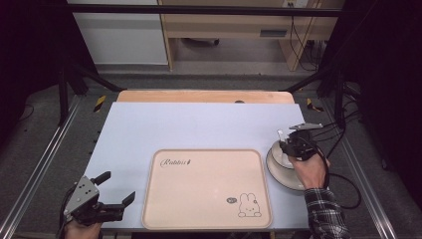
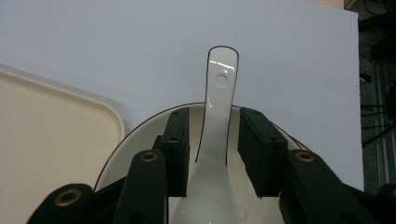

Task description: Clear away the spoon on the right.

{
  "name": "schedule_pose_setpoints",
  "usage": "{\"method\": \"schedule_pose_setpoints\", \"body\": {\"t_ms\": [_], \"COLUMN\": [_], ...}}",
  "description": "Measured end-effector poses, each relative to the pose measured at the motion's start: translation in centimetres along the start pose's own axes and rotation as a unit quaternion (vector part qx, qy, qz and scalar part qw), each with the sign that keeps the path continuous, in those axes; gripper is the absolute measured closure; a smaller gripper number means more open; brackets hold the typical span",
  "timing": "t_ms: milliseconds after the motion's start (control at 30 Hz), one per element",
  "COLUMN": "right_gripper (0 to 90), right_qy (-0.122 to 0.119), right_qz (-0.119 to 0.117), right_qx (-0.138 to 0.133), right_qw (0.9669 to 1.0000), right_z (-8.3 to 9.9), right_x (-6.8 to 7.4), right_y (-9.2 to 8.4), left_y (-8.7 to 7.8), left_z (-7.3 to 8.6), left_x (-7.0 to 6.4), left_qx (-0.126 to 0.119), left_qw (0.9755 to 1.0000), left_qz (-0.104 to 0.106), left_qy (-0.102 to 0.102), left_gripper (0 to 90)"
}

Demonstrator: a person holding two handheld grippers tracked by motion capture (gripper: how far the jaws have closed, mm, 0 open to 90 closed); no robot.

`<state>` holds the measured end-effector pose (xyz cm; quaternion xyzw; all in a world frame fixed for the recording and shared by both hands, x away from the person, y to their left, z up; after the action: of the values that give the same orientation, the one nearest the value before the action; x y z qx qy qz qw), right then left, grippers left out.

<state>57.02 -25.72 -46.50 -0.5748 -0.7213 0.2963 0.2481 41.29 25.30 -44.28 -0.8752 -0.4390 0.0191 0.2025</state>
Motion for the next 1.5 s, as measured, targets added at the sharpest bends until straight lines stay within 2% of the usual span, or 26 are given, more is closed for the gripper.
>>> {"method": "schedule_pose_setpoints", "body": {"t_ms": [400, 700, 867, 1133, 1333, 1500], "right_gripper": [67.6, 69.7, 73.1, 74.7, 74.8, 74.9], "right_qy": [0.008, 0.008, 0.009, 0.015, 0.029, 0.031], "right_qz": [0.011, 0.007, 0.006, 0.009, -0.001, -0.008], "right_qx": [0.002, -0.002, 0.006, 0.007, 0.006, 0.003], "right_qw": [0.9999, 0.9999, 0.9999, 0.9998, 0.9996, 0.9995], "right_z": [0.3, 0.4, 0.7, 0.6, 0.4, 0.2], "right_x": [-0.4, -0.3, -0.2, -0.1, -0.2, -0.2], "right_y": [1.3, 1.4, 1.6, 1.3, 0.7, 0.0], "left_y": [0.0, 0.0, 0.0, 0.0, 0.0, 0.0], "left_z": [0.0, 0.0, 0.0, 0.0, 0.0, 0.0], "left_x": [0.0, 0.0, 0.0, 0.0, 0.0, 0.0], "left_qx": [0.001, 0.002, 0.002, 0.001, 0.002, 0.002], "left_qw": [1.0, 1.0, 1.0, 1.0, 1.0, 1.0], "left_qz": [0.0, 0.0, 0.0, 0.0, 0.0, 0.0], "left_qy": [0.0, 0.001, 0.001, 0.001, 0.002, 0.002], "left_gripper": [0.0, 0.0, 0.0, 0.0, 0.0, 0.0]}}
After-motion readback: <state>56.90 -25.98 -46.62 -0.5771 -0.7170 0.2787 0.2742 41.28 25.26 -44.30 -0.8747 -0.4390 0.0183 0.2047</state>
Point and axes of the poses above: each handheld gripper's, and its own axes: y roughly forward along the jaws, z roughly out of its underside, x roughly to its left, the point moved 8 cm from there along y, roughly forward along the jaws, and after that the axes turned 6 degrees about y, right-handed, at the moved point
